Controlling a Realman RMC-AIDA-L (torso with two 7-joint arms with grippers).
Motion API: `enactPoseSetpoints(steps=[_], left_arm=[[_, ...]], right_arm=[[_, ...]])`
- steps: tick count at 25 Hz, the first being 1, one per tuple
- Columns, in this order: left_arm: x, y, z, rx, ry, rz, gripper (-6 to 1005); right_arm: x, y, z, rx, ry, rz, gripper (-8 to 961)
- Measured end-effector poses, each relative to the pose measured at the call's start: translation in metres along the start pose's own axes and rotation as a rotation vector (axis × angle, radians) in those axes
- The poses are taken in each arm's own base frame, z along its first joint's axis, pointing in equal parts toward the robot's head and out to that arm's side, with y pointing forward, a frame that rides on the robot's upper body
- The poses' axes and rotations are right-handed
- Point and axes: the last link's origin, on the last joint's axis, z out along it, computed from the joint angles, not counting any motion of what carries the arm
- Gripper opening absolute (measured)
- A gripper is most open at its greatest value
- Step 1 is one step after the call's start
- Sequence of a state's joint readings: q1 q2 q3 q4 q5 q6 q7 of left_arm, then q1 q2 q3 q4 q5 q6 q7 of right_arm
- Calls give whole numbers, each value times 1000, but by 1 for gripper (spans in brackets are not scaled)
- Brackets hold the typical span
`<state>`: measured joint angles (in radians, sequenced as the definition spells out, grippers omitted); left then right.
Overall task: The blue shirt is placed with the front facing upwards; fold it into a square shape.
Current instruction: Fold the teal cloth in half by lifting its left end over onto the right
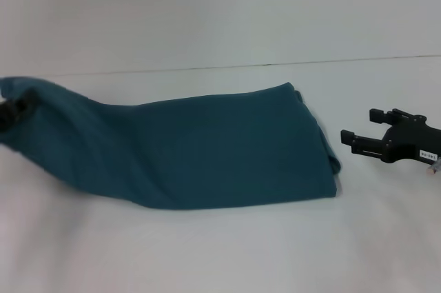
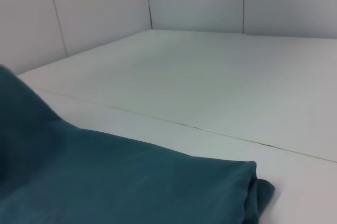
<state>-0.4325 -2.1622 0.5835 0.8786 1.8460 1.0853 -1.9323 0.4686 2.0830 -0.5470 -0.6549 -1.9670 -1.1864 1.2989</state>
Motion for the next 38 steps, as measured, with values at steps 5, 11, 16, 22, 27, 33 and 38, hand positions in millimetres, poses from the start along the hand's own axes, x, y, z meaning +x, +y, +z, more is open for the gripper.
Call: enactPoseSetpoints(steps=[5,11,16,22,27,33,38], left_arm=[[5,22,14,-88,2,10,71],[1,67,50,-219,-59,61,70],[-4,84,68,-235,-103,99,70],[-18,111,96,-248,-172,176,71],[-28,126,110,-241,-211,221,70],[-31,132,115,-240,-226,229,70],[-32,134,115,-245,-235,216,71]], right_arm=[[4,0,-4,6,5,5,901],[10,-1,-9,15,12,14,901],[14,-2,-12,22,18,19,901],[16,-1,-13,24,18,15,901],[16,0,-12,22,14,15,901],[14,1,-10,16,3,11,901],[14,0,-12,21,-5,16,901]])
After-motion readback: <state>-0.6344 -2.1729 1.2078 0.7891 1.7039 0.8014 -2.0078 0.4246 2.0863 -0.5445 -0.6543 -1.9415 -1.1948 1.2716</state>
